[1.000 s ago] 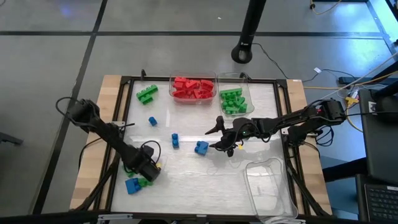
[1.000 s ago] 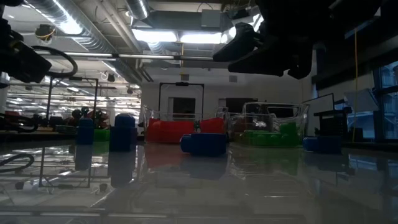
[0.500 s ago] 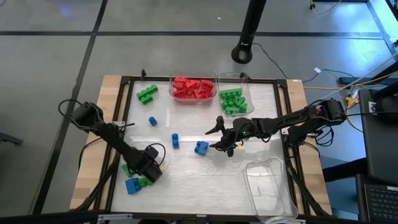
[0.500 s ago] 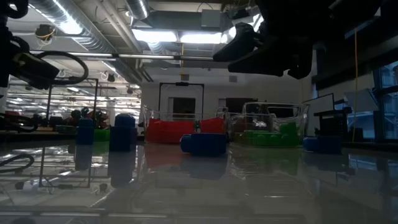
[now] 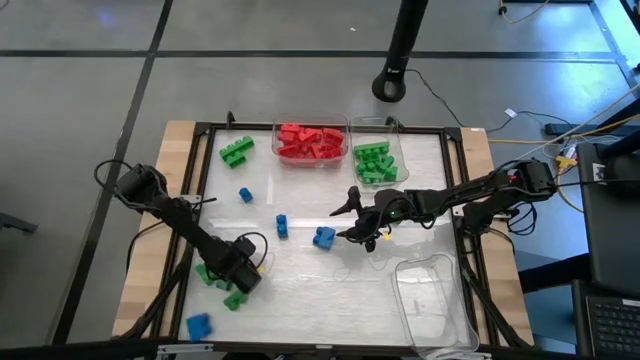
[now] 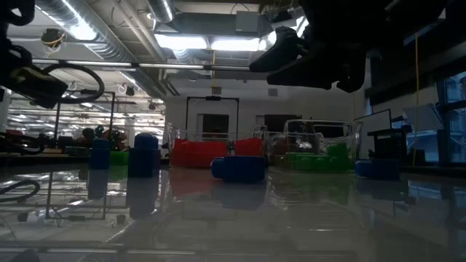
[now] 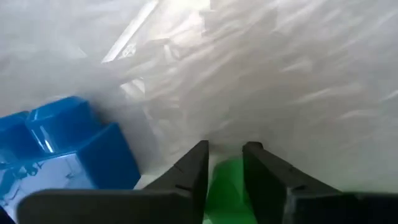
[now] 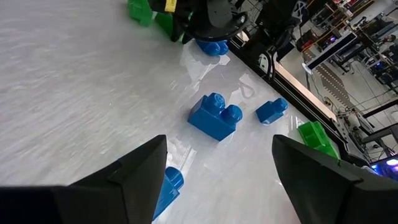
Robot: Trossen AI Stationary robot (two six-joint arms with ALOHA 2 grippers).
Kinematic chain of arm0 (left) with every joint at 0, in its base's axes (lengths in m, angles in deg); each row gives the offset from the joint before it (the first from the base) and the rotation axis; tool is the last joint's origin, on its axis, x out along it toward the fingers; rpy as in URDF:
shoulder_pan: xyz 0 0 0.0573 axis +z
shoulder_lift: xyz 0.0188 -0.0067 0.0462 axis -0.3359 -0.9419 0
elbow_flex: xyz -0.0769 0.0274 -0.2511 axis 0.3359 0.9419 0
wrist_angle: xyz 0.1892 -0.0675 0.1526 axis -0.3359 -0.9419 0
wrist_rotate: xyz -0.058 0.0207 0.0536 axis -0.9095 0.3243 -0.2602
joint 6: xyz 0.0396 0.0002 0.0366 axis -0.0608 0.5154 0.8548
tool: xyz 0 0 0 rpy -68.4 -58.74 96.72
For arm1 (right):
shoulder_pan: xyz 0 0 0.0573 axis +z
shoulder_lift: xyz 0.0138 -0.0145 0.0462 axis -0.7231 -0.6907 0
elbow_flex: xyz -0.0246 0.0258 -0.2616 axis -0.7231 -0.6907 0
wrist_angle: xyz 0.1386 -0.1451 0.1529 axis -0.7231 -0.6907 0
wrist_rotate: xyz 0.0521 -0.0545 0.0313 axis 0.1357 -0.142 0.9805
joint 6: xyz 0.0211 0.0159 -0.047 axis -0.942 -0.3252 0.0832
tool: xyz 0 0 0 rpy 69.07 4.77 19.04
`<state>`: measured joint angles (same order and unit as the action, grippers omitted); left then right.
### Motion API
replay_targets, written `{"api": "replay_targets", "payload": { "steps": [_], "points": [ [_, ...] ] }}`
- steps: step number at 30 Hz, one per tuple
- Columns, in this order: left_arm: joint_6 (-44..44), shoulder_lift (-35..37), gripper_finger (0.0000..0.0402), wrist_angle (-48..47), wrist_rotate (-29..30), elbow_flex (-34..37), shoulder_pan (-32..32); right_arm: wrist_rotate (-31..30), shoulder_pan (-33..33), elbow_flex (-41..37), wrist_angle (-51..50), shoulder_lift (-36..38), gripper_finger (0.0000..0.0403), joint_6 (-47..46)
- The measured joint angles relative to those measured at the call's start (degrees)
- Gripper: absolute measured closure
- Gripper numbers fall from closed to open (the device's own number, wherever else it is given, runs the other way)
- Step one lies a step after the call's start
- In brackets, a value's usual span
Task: Sort blocks
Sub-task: Put the green game piece into the top right transparent bin
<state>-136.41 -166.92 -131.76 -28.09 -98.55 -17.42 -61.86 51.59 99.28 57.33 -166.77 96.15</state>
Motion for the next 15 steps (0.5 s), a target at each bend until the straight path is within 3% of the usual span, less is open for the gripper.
{"api": "replay_targets", "payload": {
  "steps": [11,15],
  "points": [
    [4.94,-0.04,0.0394,-1.01,0.47,0.07,0.66,-0.04,0.0,0.0,-0.03,0.0,0.0114,0.02],
    [6.34,-0.04,0.0396,-1.7,0.76,-0.03,1.26,-0.04,0.0,0.01,-0.03,0.0,0.0114,0.02]
  ]
}}
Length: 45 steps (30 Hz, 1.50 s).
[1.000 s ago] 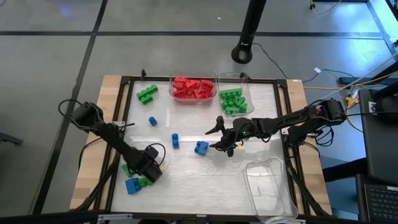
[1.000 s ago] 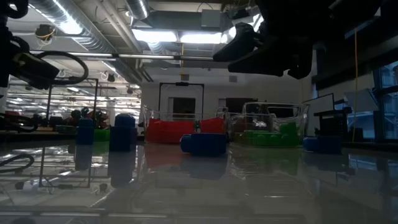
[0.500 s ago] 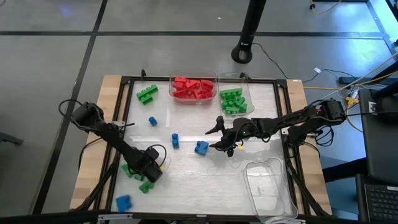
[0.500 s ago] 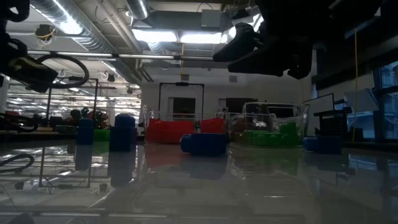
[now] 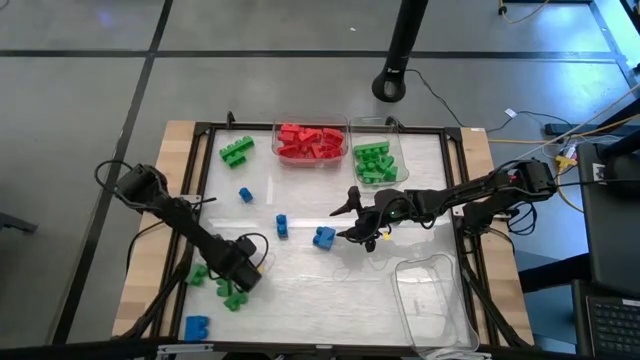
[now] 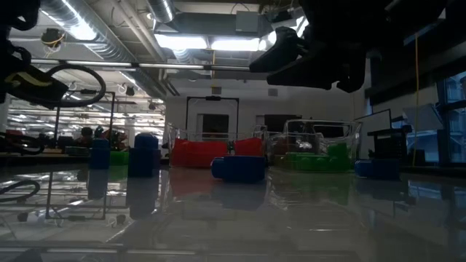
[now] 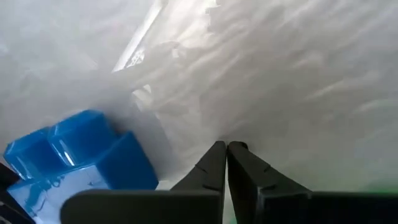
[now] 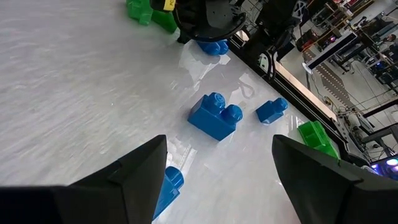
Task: Sort blocks
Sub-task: Put the green game piece into the top right transparent bin
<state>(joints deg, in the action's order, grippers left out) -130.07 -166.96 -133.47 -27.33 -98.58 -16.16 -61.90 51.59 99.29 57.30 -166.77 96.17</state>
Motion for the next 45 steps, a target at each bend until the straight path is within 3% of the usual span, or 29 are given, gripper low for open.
{"api": "replay_targets", "payload": {
  "steps": [4,8,14,19,23,30,33,35,39,45],
  "points": [
    [4.25,0.37,0.0387,-7.45,4.35,-2.58,1.41,0.0,0.0,-0.01,-0.02,0.0,0.0114,0.0],
    [10.4,3.54,0.0395,-13.6,10.81,-9.63,-0.49,-0.02,0.0,-0.01,-0.24,0.0,0.0114,0.01],
    [18.38,6.95,0.0396,-8.78,14.29,-13.44,-6.57,-0.02,0.0,-0.01,-1.55,0.0,0.0114,0.0],
    [22.78,7.04,0.0381,-2.57,17.92,-13.25,-6.73,-0.46,0.0,0.01,-1.55,0.0,0.0114,-0.56],
    [24.05,7.06,0.0336,-2.15,18.05,-13.13,-5.15,-1.08,0.0,0.01,-1.55,0.0,0.0114,-0.79],
    [34.84,7.06,0.0202,3.67,18.33,-13.13,-2.3,-1.07,-0.04,0.01,-1.98,0.0,0.0114,-0.76],
    [36.83,7.06,0.0153,7.65,15.45,-13.2,-1.32,-1.09,-0.04,0.01,-3.05,0.0,0.0114,-0.76],
    [35.08,7.04,0.013,7.84,11.16,-13.9,-0.99,-1.09,-0.04,0.01,-2.95,0.0,0.0114,-0.76],
    [22.44,7.08,0.0113,6.57,3.64,-14.7,-2.16,-1.04,0.02,0.0,-2.97,0.0,0.0114,-1.25],
    [5.07,4.06,0.0112,7.42,0.89,-14.75,-9.83,1.31,0.56,0.01,-5.58,0.0,0.0114,-3.93]
  ]
}}
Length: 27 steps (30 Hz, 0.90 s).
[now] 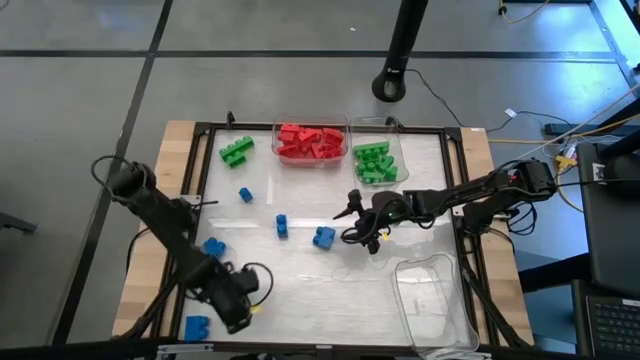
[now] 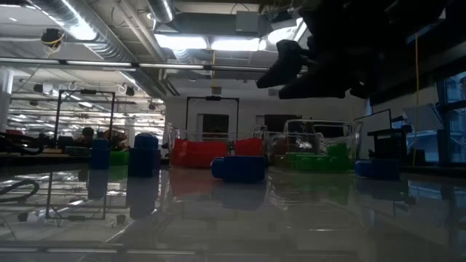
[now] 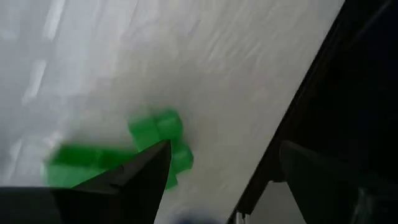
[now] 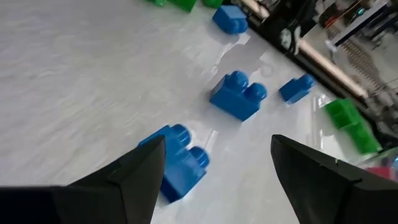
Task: Sort blocks
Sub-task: Put the green game piece into the top right transparent bin
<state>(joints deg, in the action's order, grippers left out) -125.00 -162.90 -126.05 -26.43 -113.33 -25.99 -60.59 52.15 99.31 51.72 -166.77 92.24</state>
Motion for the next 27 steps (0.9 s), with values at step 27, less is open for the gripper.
{"api": "replay_targets", "payload": {
  "steps": [27],
  "points": [
    [-9.05,-5.67,0.0112,-4.2,4.7,1.96,-4.46,-9.9,5.08,0.0,-0.36,0.0,0.0114,-0.81]
  ]
}}
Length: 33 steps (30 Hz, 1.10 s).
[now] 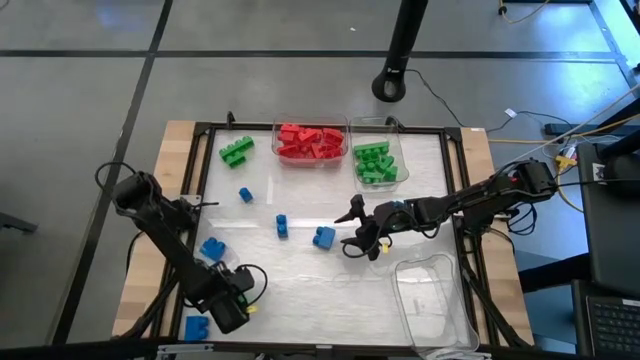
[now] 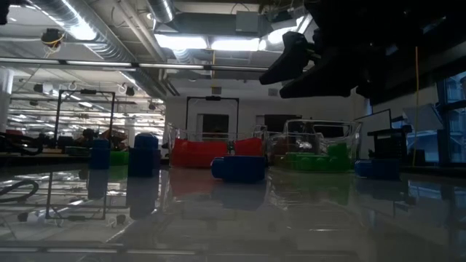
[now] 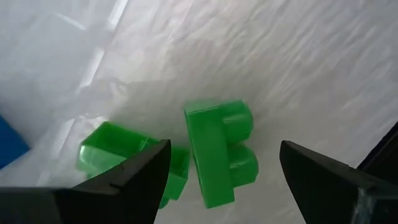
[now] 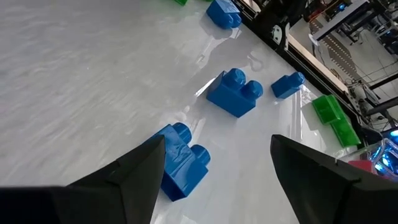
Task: Sort blocks
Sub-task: Put the green game piece into the top right transparent bin
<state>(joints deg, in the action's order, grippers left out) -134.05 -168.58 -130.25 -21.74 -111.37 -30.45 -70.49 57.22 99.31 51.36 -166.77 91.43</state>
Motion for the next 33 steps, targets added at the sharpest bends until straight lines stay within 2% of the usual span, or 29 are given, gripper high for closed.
{"api": "replay_targets", "payload": {
  "steps": [16,20,27,33],
  "points": [
    [-0.81,-0.02,0.0115,10.9,-0.26,8.8,-0.95,0.02,0.0,0.0,0.04,0.0,0.0114,-0.63],
    [-0.68,0.1,0.0147,11.03,-0.28,9.41,-0.95,0.02,0.0,0.0,0.01,0.0,0.0114,-0.63],
    [1.93,0.35,0.0246,11.47,-0.28,10.23,-0.95,0.0,0.0,0.0,0.01,0.0,0.0114,-0.66],
    [4.51,0.26,0.0254,11.73,-0.16,10.54,-0.8,0.0,0.0,0.0,0.01,0.0,0.0114,-0.66]
  ]
}}
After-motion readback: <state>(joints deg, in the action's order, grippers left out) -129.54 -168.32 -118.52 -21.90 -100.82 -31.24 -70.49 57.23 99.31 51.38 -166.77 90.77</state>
